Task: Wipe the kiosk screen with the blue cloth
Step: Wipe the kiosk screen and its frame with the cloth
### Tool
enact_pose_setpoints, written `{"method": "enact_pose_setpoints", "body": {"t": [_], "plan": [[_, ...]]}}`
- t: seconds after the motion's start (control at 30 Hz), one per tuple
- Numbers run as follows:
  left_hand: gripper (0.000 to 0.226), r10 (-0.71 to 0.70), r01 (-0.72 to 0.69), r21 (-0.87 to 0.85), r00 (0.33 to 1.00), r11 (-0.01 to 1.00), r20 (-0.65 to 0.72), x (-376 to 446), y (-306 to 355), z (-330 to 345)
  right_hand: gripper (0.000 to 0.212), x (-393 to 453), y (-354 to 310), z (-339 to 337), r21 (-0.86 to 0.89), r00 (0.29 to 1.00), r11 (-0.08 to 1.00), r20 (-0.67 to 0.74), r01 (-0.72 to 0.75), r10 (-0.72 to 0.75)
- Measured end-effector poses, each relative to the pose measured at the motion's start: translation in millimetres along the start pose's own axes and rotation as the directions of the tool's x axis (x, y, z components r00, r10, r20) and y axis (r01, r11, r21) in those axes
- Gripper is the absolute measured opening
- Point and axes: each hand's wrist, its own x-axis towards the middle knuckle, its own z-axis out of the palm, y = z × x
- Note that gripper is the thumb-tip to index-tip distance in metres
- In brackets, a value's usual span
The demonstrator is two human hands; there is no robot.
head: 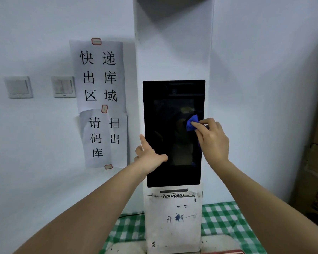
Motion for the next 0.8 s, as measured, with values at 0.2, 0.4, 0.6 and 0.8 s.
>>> {"method": "enact_pose_setpoints", "body": {"t": [0.2,0.4,0.6,0.8], "plan": [[0.110,0.003,-0.003,0.002,1.000,1.000,0.017,0,-3,-2,0.048,-39,15,9,-0.033,0.958,0.967,0.148,0.253,-0.246],[0.110,0.011,-0.011,0.016,1.000,1.000,0.013,0,-2,-1,0.031,2,20,-5,-0.025,0.999,0.999,0.031,0.028,-0.028],[0.109,0.011,-0.011,0.010,1.000,1.000,0.012,0,-3,-1,0.035,-29,20,0,-0.009,0.996,1.000,0.086,0.014,-0.013],[0.108,0.011,-0.012,0.006,1.000,1.000,0.025,-3,-3,-3,0.036,-5,34,-12,-0.084,0.981,0.985,0.129,0.154,-0.142]]}}
